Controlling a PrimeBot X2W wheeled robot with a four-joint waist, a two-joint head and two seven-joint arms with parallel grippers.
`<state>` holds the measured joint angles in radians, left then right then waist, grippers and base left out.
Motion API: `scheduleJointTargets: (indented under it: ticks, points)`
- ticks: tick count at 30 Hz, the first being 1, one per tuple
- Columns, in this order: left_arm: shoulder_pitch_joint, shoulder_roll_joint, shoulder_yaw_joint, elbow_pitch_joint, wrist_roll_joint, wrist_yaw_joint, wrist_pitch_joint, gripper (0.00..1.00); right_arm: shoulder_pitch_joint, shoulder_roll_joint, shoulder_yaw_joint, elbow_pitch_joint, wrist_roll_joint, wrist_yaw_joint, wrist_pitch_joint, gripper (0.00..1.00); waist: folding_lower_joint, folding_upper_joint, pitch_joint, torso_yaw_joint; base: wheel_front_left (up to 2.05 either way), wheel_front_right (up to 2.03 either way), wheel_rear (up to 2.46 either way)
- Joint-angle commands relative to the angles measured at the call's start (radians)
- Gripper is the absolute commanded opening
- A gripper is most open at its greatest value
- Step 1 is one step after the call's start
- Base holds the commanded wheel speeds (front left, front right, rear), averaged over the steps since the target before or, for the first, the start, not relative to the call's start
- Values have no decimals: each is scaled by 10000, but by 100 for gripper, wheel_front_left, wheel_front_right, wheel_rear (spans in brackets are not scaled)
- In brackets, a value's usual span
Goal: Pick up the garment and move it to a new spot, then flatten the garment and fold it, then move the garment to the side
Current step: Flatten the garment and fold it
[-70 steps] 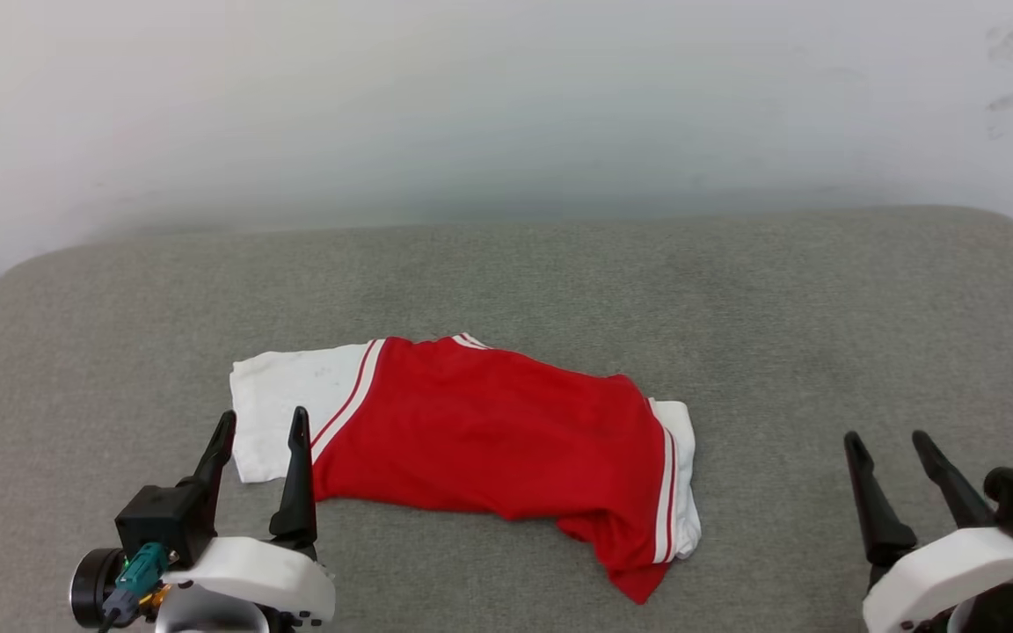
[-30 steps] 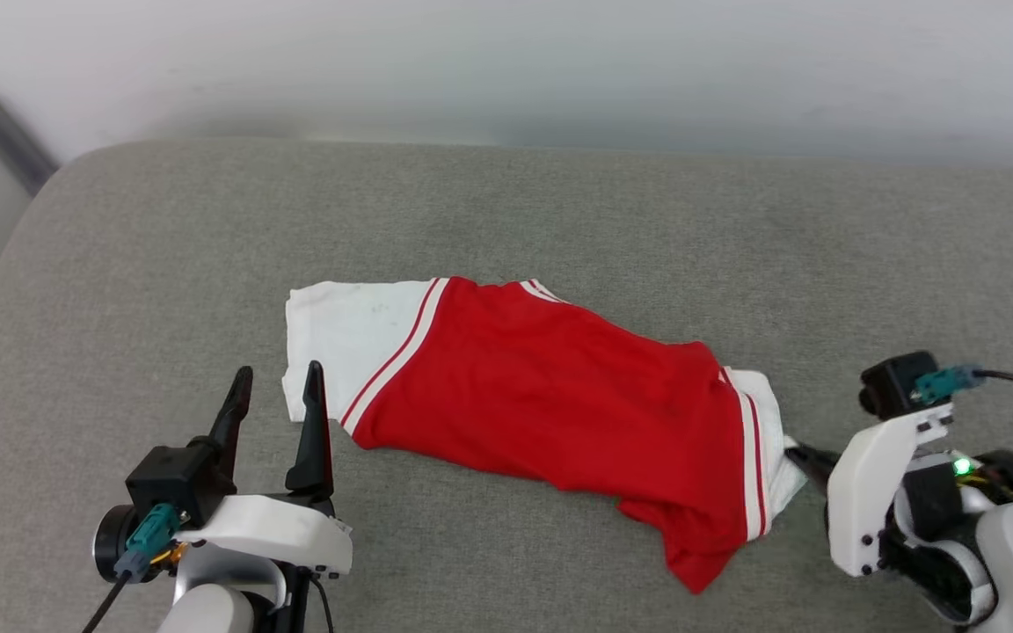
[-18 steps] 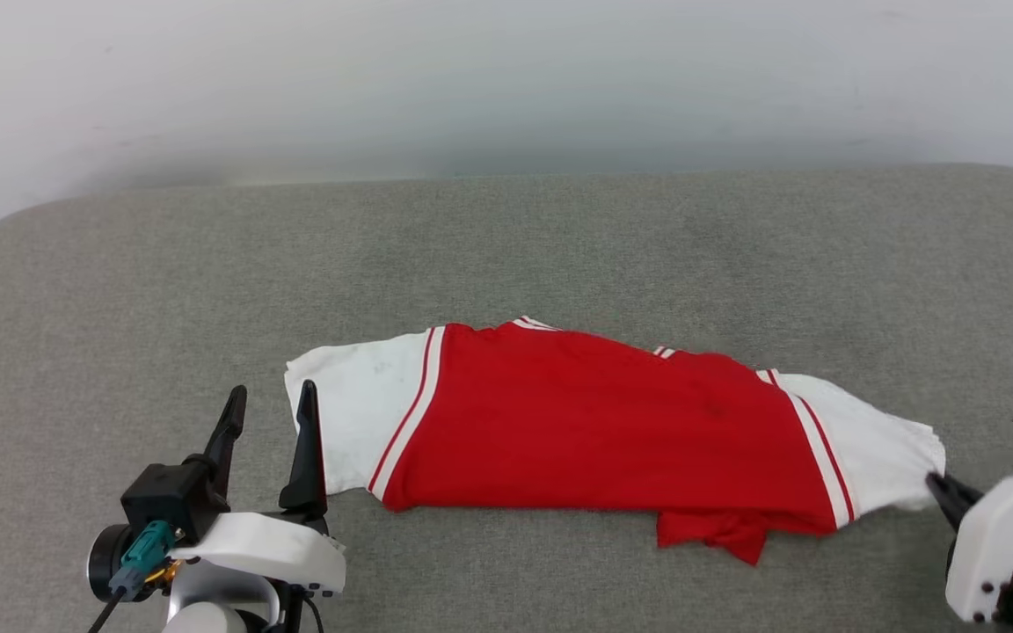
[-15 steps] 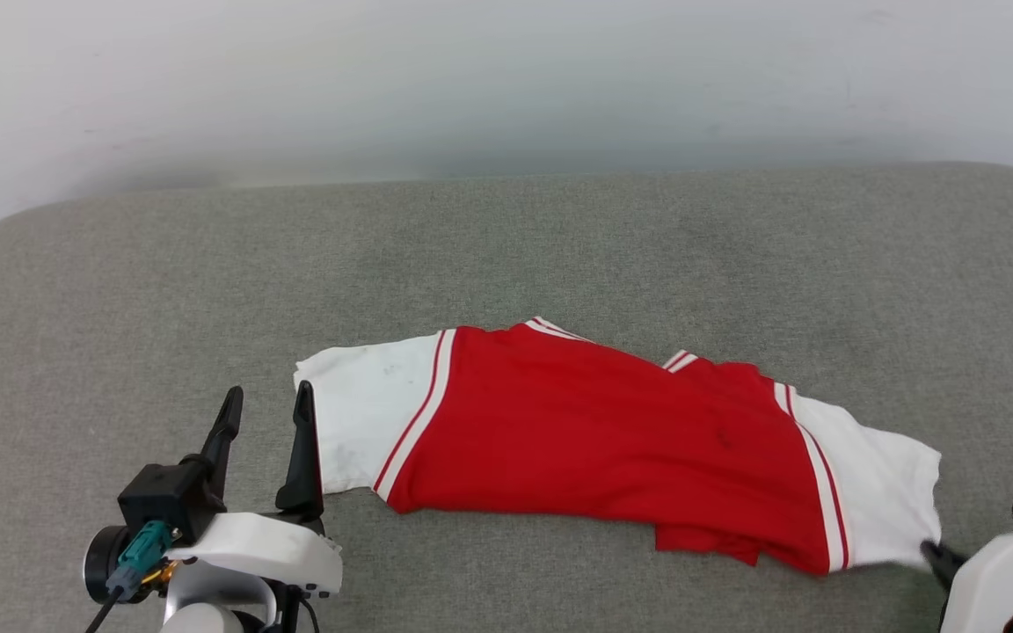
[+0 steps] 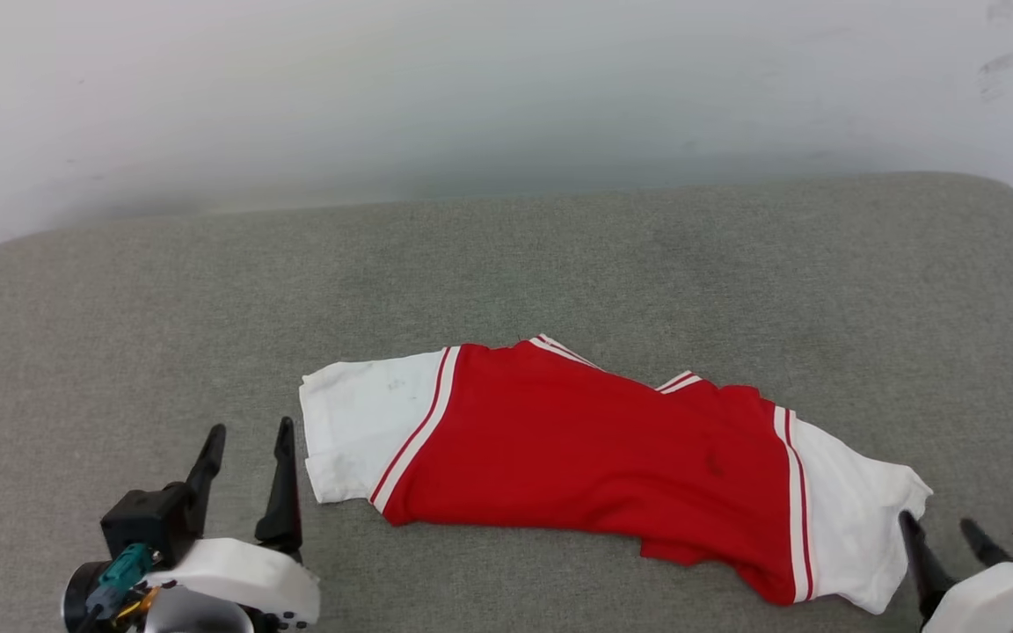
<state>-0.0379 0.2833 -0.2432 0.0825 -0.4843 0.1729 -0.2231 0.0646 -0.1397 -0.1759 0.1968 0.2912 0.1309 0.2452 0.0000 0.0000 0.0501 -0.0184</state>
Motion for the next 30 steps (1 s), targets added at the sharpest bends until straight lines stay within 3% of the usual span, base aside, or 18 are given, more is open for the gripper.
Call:
scheduleJointTargets:
  ticks: [1, 6, 13, 22, 30]
  points:
    - [160, 161, 164, -40, -85, 74, 50, 100, -169, 103, -134, -253, -231, -3, -507, 100, 0, 0, -84, -108, 0, 0, 0]
    - [377, 505, 422, -337, -159, 283, 378, 100, -258, 413, -156, -1266, -1016, -3, -1952, 100, 0, 0, -258, -290, 0, 0, 0]
    - [-260, 1064, 359, -642, -342, 68, 1577, 100, -226, 697, 531, -2595, -1422, -3, -2336, 100, 0, 0, -110, -571, 0, 0, 0]
    - [-2167, 2128, 179, 192, -902, -787, 4121, 100, -756, 747, 1482, -3558, -1510, -3, -2309, 100, 0, 0, 983, -1250, 0, 0, 0]
    - [-3472, 3322, -137, 1413, -1812, -1718, 7474, 100, -1316, 676, 2099, -3788, -1268, -3, -2510, 100, 0, 0, 1937, -1965, 0, 0, 0]
